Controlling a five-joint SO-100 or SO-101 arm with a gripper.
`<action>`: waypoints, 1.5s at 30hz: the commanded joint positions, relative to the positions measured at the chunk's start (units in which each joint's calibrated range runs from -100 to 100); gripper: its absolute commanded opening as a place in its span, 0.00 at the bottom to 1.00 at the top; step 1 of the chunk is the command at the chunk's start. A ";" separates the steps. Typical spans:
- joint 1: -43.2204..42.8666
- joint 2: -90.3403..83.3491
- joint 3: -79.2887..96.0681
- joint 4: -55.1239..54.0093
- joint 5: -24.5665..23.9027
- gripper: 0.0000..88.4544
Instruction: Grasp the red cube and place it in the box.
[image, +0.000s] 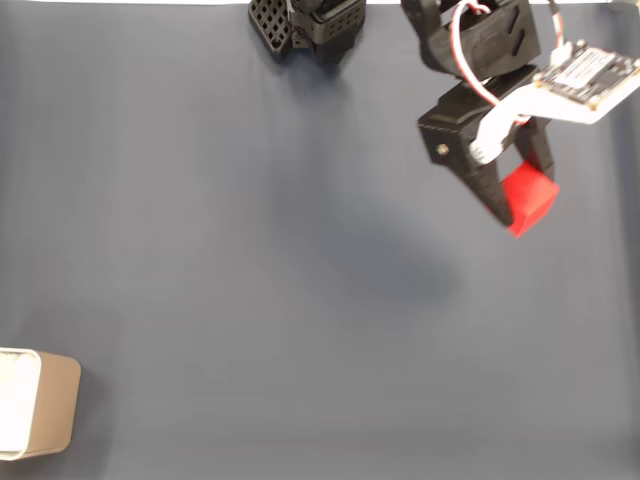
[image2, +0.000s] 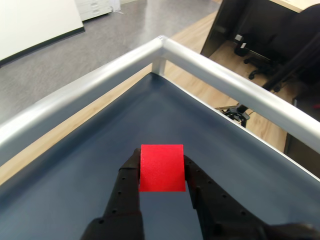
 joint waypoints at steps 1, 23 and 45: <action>4.33 0.98 -6.91 0.64 -0.98 0.00; 29.47 22.47 -35.92 1.38 -1.47 0.00; 45.66 52.19 -72.42 3.18 -1.90 0.00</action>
